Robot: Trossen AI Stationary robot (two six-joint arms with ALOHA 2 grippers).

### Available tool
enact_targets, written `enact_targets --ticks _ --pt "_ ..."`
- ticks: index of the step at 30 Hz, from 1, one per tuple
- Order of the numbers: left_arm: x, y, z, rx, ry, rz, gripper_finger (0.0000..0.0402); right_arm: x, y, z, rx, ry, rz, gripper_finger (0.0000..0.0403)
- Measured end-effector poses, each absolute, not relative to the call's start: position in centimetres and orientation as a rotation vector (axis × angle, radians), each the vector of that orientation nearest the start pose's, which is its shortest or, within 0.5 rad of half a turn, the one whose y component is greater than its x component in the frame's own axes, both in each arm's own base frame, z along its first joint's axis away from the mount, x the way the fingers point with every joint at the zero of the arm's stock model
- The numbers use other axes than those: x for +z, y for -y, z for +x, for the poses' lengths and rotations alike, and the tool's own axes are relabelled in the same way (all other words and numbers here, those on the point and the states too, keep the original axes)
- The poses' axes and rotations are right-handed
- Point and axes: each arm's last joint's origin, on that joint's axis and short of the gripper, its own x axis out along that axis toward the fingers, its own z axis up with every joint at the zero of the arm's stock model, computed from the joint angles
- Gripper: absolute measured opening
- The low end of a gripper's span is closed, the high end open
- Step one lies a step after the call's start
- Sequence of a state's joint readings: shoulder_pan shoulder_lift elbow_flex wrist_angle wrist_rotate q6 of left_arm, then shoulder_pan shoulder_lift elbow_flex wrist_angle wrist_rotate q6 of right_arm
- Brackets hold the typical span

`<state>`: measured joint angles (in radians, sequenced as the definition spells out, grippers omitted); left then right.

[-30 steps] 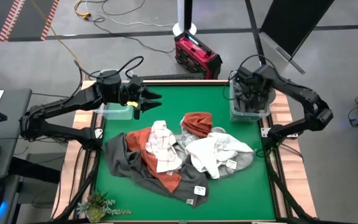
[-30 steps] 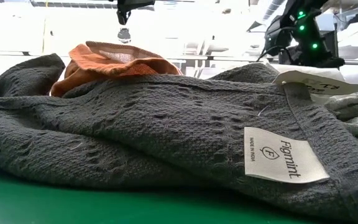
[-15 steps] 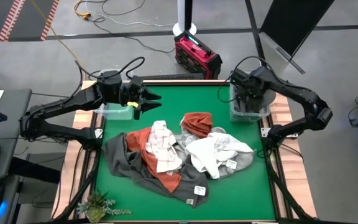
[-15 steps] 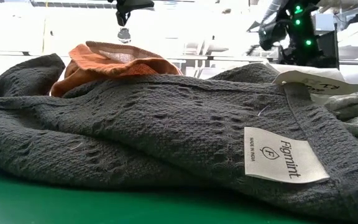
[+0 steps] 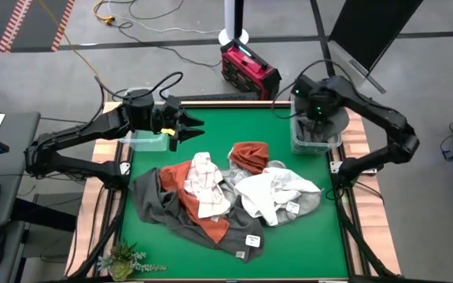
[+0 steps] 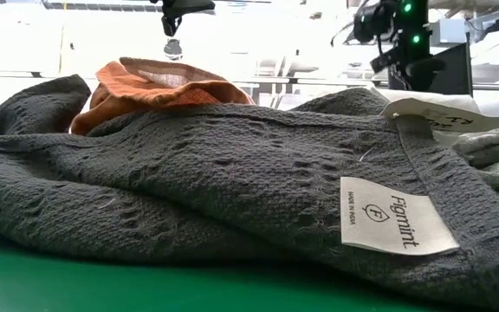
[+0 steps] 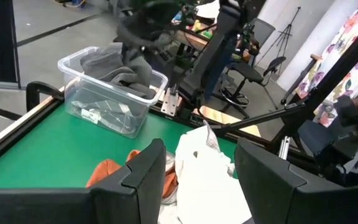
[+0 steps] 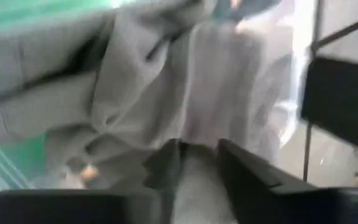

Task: Sort towels by color in basket
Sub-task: Put the gray towel into the right transparent bin

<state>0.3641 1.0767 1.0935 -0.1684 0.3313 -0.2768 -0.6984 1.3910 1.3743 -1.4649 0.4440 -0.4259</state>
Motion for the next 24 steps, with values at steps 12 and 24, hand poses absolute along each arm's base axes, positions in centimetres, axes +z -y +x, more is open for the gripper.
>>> enact_targets --ticks 12,24 --pt "38.5 -7.4 22.1 0.055 -0.139 -0.355 0.0180 27.4 19.1 18.3 -0.552 -2.087 -0.115 0.0298" --pt "38.5 -7.4 22.1 0.056 -0.144 -0.364 0.0180 25.7 21.1 17.5 -0.547 -2.144 -0.007 0.0106"
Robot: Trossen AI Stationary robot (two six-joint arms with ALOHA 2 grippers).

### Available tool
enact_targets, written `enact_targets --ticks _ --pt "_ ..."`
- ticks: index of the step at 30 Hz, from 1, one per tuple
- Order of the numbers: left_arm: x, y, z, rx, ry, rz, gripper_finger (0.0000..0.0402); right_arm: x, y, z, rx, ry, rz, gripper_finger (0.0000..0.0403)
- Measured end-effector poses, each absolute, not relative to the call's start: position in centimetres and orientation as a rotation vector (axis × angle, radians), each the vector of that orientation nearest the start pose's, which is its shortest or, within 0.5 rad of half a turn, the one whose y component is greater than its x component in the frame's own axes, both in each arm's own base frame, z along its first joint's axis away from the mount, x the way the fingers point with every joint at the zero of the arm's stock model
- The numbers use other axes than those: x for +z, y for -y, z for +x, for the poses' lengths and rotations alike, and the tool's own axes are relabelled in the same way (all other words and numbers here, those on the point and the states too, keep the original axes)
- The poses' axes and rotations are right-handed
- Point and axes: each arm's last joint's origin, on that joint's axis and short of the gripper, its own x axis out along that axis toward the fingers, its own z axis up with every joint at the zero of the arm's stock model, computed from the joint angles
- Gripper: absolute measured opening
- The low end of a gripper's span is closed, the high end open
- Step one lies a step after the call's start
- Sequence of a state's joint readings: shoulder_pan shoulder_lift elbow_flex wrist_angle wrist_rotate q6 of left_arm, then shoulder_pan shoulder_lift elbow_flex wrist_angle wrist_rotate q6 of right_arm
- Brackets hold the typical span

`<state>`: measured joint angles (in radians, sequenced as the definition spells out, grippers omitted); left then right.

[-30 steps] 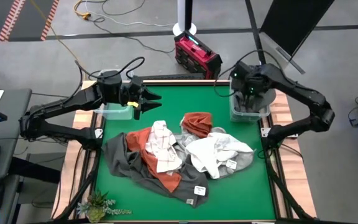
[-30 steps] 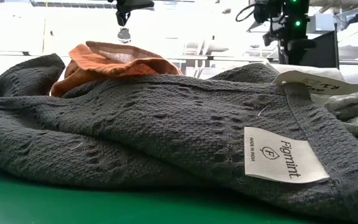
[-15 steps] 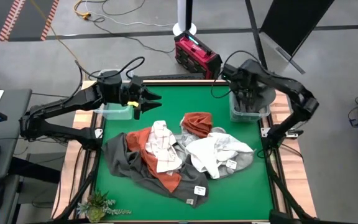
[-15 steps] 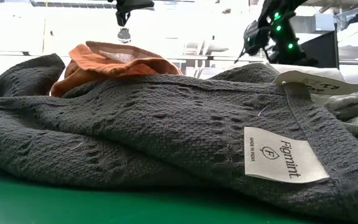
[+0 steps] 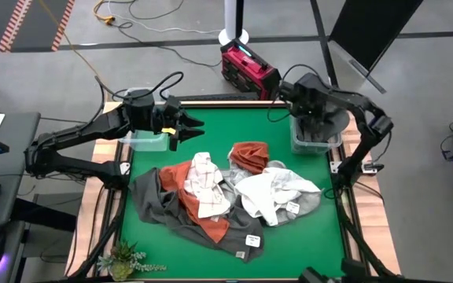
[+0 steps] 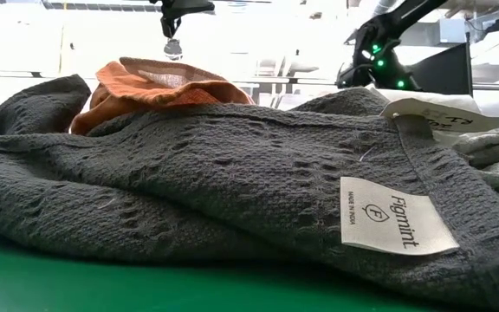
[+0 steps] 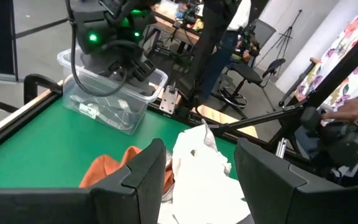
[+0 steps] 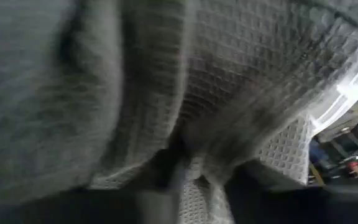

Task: Sort towels by color in basket
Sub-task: Put the gray towel into the right transparent bin

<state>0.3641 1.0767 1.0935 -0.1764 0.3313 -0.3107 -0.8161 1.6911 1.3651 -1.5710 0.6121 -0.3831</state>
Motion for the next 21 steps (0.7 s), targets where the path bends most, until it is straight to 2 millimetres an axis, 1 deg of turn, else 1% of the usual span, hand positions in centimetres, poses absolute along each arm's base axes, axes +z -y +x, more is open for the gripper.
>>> enact_targets --ticks 2,3,6,9,15,17,21 --pt "38.5 -7.4 22.1 0.056 -0.144 -0.364 0.0180 25.7 21.5 17.0 -0.560 -2.132 0.047 0.0041" --pt "38.5 -7.4 22.1 0.056 -0.144 -0.363 0.0180 25.7 21.7 16.7 -0.568 -2.123 0.080 0.0024" --pt "38.5 -7.4 22.1 0.056 -0.143 -0.362 0.0180 26.2 21.7 16.1 -0.588 -2.071 0.158 0.0024" --pt "38.5 -7.4 22.1 0.055 -0.143 -0.361 0.0180 27.8 21.1 16.4 -0.582 -1.967 0.191 0.0021" --pt "38.5 -7.5 22.1 0.075 -0.139 -0.358 0.0180 32.4 18.5 17.5 -0.409 -1.621 0.263 0.0021" --pt "38.5 -7.5 22.1 0.079 -0.137 -0.357 0.0180 34.0 17.7 17.5 -0.341 -1.498 0.273 0.0021" --pt "38.6 -7.5 22.1 0.082 -0.129 -0.344 0.0180 37.2 16.8 17.4 -0.271 -1.240 0.276 0.0021"
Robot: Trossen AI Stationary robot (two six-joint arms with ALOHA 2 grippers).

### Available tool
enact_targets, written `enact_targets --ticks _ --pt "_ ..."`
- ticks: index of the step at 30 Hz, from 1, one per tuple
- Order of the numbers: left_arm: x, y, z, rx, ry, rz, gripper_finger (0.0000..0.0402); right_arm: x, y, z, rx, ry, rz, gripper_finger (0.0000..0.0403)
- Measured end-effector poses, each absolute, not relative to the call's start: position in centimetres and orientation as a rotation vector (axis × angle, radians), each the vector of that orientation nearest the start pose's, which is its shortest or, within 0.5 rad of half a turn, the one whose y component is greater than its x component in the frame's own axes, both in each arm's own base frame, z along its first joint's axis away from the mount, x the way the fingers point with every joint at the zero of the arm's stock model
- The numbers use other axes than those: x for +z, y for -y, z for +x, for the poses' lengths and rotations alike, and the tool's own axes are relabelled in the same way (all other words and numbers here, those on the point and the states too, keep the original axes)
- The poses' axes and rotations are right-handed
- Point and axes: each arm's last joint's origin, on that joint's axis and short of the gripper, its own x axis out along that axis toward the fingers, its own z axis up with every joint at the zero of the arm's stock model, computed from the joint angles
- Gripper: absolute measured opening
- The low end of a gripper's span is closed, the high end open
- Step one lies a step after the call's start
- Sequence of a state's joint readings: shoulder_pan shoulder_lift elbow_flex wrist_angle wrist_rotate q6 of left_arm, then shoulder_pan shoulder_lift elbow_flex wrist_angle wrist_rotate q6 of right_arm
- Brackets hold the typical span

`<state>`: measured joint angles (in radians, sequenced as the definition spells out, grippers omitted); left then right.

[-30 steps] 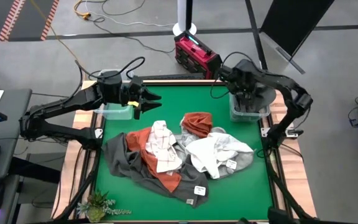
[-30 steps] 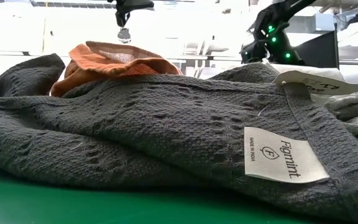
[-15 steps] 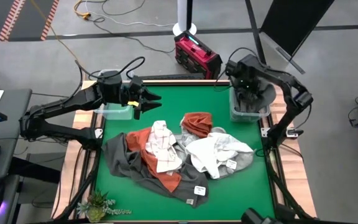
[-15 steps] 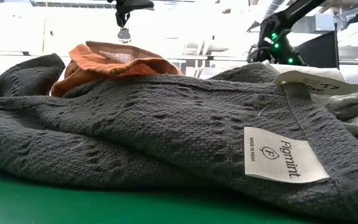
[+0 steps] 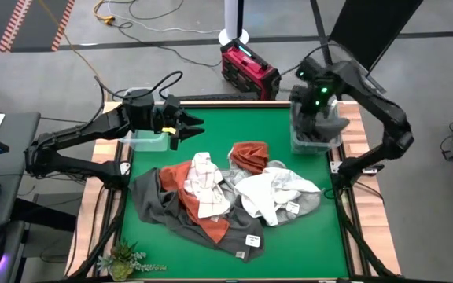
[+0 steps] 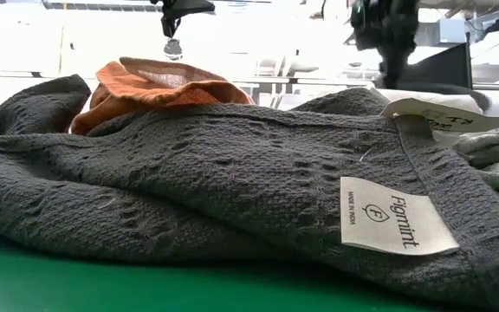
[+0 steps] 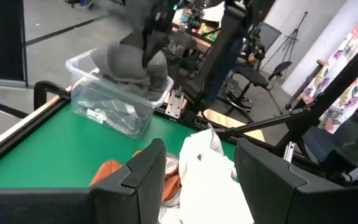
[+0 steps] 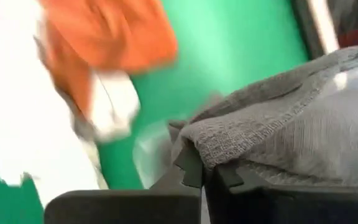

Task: Sort towels by color in basket
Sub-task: Put the gray towel into the right transparent bin

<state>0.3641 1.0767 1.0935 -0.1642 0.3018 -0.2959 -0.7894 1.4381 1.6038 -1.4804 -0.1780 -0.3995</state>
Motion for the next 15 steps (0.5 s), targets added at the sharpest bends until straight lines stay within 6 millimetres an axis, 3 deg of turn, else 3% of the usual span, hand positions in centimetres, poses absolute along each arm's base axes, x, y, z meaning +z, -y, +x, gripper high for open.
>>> enact_targets --ticks 4,7,10,15 --pt "38.6 -7.5 22.1 0.084 -0.130 -0.344 0.0180 40.0 16.6 16.7 -0.363 -1.012 0.233 0.0021" --pt "38.6 -7.5 22.1 0.084 -0.131 -0.344 0.0180 40.5 17.3 16.0 -0.512 -0.973 0.247 0.0023" --pt "38.6 -7.5 22.1 0.084 -0.131 -0.345 0.0180 39.6 18.1 15.4 -0.655 -1.064 0.348 0.0021" --pt "38.6 -7.5 22.1 0.084 -0.132 -0.346 0.0180 36.7 19.2 14.5 -0.822 -1.419 0.484 0.0021"
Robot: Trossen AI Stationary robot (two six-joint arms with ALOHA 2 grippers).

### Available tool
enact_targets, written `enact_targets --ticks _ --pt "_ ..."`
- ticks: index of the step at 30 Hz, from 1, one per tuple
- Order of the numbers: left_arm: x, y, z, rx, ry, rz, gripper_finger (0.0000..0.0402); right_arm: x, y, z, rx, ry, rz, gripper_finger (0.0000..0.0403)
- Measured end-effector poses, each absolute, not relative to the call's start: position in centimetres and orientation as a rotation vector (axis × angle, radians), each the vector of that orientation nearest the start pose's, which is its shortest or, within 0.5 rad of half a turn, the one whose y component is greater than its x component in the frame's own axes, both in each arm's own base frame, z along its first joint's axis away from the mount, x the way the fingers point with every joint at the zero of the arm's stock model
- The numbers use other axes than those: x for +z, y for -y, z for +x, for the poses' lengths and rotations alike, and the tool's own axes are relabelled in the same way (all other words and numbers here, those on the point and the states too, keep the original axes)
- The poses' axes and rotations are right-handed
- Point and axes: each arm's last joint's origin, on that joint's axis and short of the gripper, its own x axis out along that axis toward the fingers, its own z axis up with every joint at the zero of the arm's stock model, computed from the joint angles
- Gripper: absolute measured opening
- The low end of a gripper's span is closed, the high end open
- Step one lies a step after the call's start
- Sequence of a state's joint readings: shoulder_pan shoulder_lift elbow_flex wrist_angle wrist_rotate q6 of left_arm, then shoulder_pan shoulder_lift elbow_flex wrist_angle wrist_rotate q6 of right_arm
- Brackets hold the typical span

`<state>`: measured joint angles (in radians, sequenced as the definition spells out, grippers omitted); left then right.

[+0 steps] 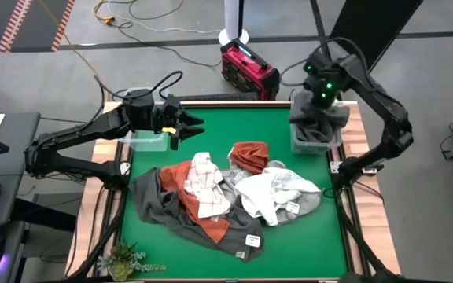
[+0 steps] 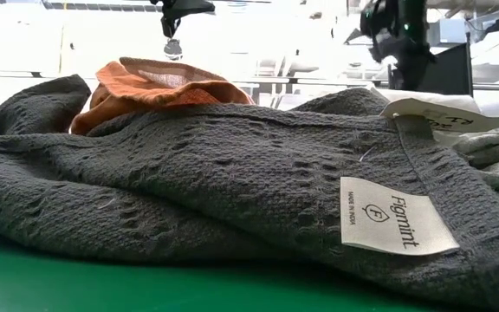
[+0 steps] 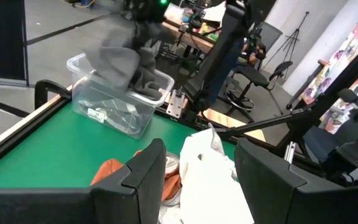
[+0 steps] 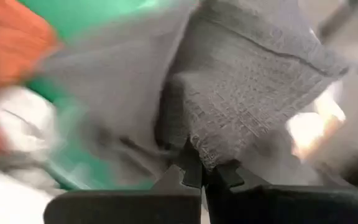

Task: Sort towels by color in basket
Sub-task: Put the gray towel into the right transparent bin

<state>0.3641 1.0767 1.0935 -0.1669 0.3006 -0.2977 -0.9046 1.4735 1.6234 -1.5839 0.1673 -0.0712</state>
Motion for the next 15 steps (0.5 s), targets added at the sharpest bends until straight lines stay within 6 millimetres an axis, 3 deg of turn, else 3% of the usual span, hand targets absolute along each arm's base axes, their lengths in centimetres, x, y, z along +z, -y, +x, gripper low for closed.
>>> enact_targets --ticks 5,9,15 --pt "38.6 -7.5 22.1 0.085 -0.133 -0.354 0.0180 34.9 19.9 15.1 -0.808 -1.499 0.478 0.0023" --pt "38.6 -7.5 22.1 0.085 -0.133 -0.363 0.0180 32.2 21.2 16.0 -0.780 -1.581 0.495 0.0023" --pt "38.5 -7.5 22.1 0.084 -0.136 -0.367 0.0180 28.3 23.1 15.7 -0.772 -1.610 0.514 0.0025"
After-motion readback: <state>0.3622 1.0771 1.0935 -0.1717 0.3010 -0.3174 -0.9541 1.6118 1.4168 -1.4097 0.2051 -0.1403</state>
